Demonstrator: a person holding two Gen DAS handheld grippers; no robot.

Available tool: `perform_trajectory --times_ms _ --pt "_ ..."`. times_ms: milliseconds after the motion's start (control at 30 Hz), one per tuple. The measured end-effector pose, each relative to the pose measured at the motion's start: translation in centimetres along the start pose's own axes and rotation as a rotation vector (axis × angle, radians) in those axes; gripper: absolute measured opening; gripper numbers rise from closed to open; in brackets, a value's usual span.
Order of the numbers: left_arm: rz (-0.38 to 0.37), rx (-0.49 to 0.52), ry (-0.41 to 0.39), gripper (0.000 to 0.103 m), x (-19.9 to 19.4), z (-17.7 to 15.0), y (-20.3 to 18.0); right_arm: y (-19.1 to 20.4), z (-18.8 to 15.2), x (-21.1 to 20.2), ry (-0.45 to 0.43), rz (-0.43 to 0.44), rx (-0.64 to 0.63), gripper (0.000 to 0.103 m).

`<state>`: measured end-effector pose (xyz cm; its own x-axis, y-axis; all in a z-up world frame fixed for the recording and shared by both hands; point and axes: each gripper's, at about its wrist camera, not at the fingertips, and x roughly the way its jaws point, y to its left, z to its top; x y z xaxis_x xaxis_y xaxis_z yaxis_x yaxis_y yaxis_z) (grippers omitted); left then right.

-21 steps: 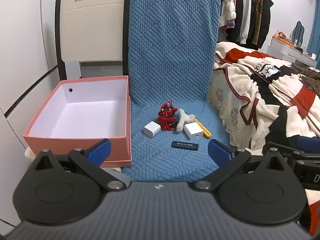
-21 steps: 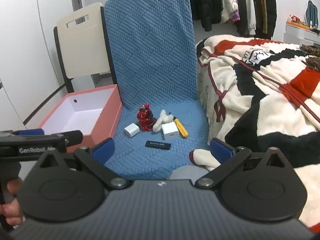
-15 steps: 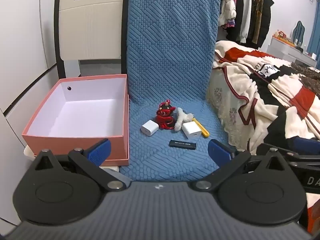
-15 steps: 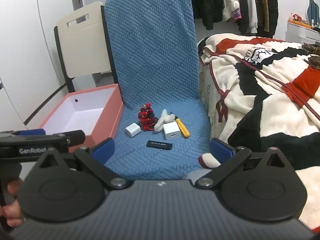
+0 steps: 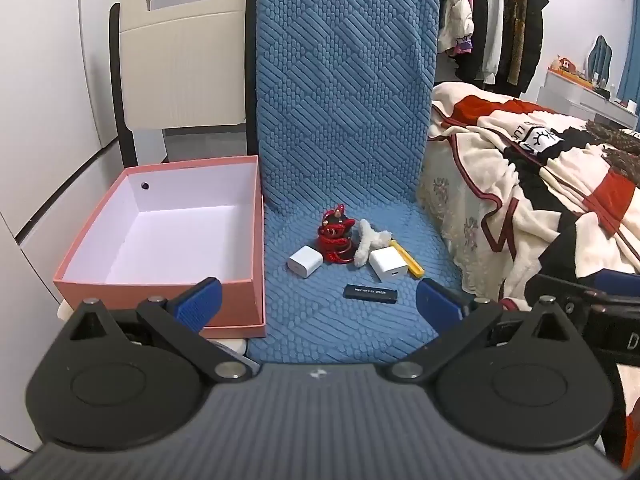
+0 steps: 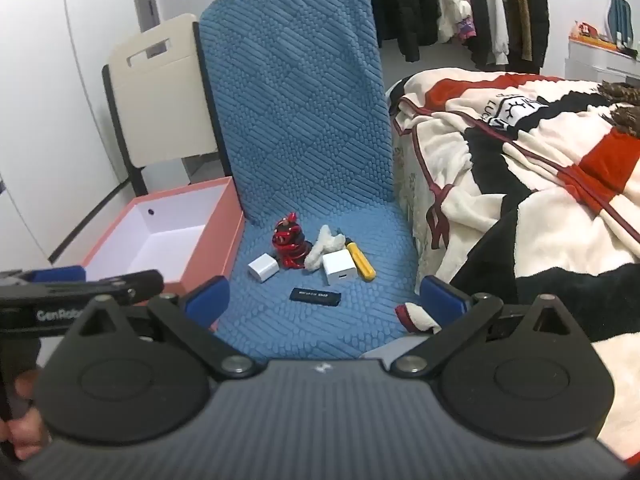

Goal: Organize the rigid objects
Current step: 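Move both tools toward the objects on the blue seat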

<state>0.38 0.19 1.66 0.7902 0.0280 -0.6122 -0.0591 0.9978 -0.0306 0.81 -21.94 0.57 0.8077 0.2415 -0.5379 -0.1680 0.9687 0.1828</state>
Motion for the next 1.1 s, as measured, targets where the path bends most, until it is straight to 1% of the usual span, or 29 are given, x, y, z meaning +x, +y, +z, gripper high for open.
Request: perform_trajectory --times_ms 100,167,267,367,500,633,767,867,967,1100 --pt "-0.001 0.0 0.003 0.103 0.3 0.0 -0.2 0.2 -0.1 -0.2 -0.01 0.007 0.006 0.103" --pt "0.003 0.013 0.011 0.103 0.7 0.0 -0.6 0.1 -0.3 -0.2 -0.012 -0.004 0.01 0.103" --pt "0.002 0.025 0.008 0.103 1.0 -0.3 -0.9 -0.3 -0.6 0.0 -0.003 -0.008 0.032 0.103" --pt "0.002 0.024 0.011 0.103 1.3 -0.6 -1.0 -0.2 -0.9 0.2 0.001 -0.013 0.021 0.103" --pt "0.001 -0.002 0.024 0.103 1.5 -0.8 -0.3 0.2 -0.8 0.3 0.002 -0.008 0.018 0.103" --pt "0.031 -0.01 0.022 0.103 1.7 -1.0 0.3 0.8 -0.7 1.0 0.009 0.003 0.018 0.103" --pt "0.036 -0.038 0.032 0.103 1.9 -1.6 1.6 1.7 -1.0 1.8 0.019 0.026 0.004 0.103" --pt "0.049 -0.048 0.054 0.103 2.6 -1.9 2.1 2.1 -1.2 2.7 0.048 0.037 0.0 0.103" --pt "0.042 -0.057 0.059 0.103 3.0 -2.0 2.4 2.1 -1.4 2.9 0.052 0.035 -0.011 0.103" --pt "0.032 -0.037 0.054 0.103 3.4 -1.9 1.8 1.6 -1.5 2.9 0.048 0.023 -0.008 0.103"
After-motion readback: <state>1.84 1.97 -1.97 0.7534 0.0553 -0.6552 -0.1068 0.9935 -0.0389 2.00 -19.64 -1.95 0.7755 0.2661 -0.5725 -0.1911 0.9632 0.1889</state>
